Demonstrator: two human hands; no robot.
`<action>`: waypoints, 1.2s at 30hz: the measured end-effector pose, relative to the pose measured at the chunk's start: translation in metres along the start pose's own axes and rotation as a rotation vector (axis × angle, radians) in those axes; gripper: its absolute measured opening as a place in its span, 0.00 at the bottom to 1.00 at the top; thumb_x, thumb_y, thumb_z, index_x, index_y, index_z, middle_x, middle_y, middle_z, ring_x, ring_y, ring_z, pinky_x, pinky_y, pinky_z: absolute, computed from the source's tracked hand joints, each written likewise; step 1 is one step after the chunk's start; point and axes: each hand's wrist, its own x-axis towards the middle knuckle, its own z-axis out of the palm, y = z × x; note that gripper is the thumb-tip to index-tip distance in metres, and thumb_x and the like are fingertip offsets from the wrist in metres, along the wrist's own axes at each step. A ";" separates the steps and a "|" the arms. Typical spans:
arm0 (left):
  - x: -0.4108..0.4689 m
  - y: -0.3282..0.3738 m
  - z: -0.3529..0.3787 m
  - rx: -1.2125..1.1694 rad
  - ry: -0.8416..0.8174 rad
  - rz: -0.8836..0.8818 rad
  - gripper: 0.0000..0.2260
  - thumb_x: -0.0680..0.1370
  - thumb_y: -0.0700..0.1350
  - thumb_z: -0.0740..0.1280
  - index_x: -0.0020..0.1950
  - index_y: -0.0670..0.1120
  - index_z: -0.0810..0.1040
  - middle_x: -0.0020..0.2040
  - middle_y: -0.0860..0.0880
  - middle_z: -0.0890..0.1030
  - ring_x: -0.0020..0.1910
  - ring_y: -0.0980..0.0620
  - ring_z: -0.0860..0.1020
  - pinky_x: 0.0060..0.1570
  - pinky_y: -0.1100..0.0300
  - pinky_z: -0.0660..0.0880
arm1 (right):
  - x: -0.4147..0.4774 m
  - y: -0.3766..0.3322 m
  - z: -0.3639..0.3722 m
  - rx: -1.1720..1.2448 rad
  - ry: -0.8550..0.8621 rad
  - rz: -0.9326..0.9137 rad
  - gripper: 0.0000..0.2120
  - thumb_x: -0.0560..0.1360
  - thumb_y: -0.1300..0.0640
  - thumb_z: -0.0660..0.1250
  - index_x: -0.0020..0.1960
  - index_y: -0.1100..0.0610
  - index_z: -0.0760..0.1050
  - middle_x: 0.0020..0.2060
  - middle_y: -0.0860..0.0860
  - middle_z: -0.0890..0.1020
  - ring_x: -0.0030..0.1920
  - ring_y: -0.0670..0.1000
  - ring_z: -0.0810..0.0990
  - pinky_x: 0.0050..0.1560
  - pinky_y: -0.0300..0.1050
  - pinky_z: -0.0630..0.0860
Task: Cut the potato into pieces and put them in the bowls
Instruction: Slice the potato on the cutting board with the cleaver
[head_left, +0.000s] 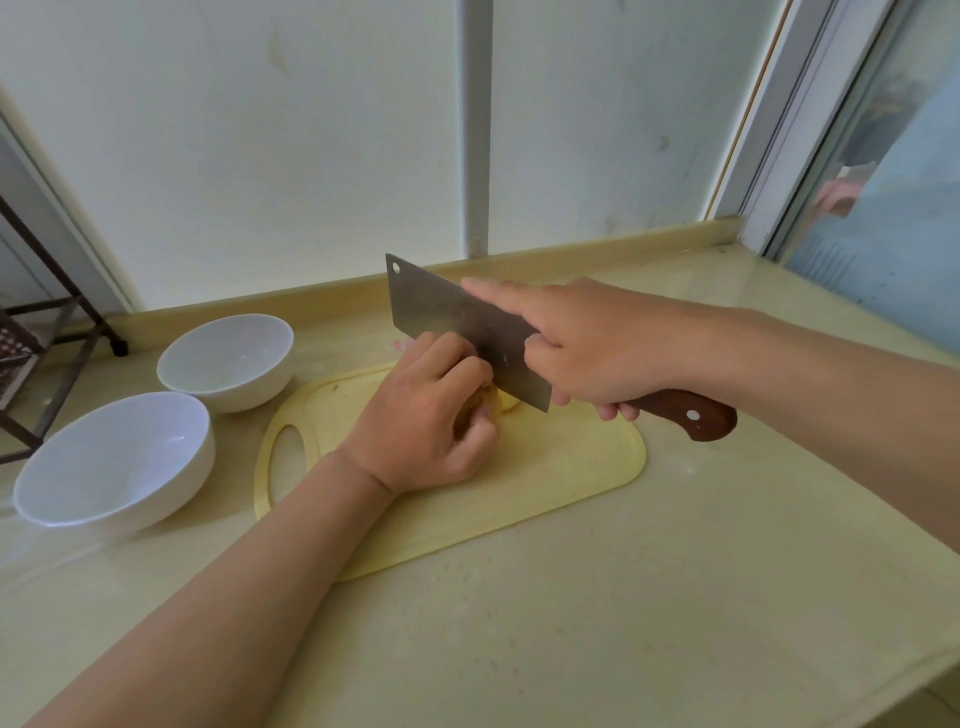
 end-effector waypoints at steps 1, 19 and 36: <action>0.000 0.000 0.000 0.002 -0.001 -0.001 0.08 0.71 0.43 0.65 0.43 0.38 0.78 0.42 0.42 0.75 0.39 0.44 0.70 0.40 0.50 0.70 | -0.001 0.000 0.000 -0.001 0.002 0.001 0.37 0.82 0.61 0.51 0.82 0.30 0.46 0.41 0.52 0.79 0.23 0.52 0.79 0.26 0.49 0.81; 0.001 0.000 0.003 0.020 0.019 0.009 0.07 0.70 0.41 0.66 0.41 0.37 0.78 0.41 0.42 0.74 0.37 0.44 0.69 0.40 0.50 0.69 | -0.011 -0.003 -0.004 0.002 0.016 0.022 0.36 0.83 0.61 0.51 0.82 0.31 0.46 0.42 0.55 0.80 0.23 0.51 0.78 0.26 0.48 0.81; 0.002 0.001 0.003 0.018 0.032 0.015 0.07 0.70 0.41 0.65 0.40 0.37 0.78 0.40 0.42 0.74 0.36 0.44 0.69 0.39 0.50 0.69 | -0.018 -0.004 -0.006 0.013 0.006 0.025 0.36 0.83 0.60 0.51 0.81 0.28 0.46 0.42 0.58 0.82 0.24 0.52 0.79 0.27 0.50 0.82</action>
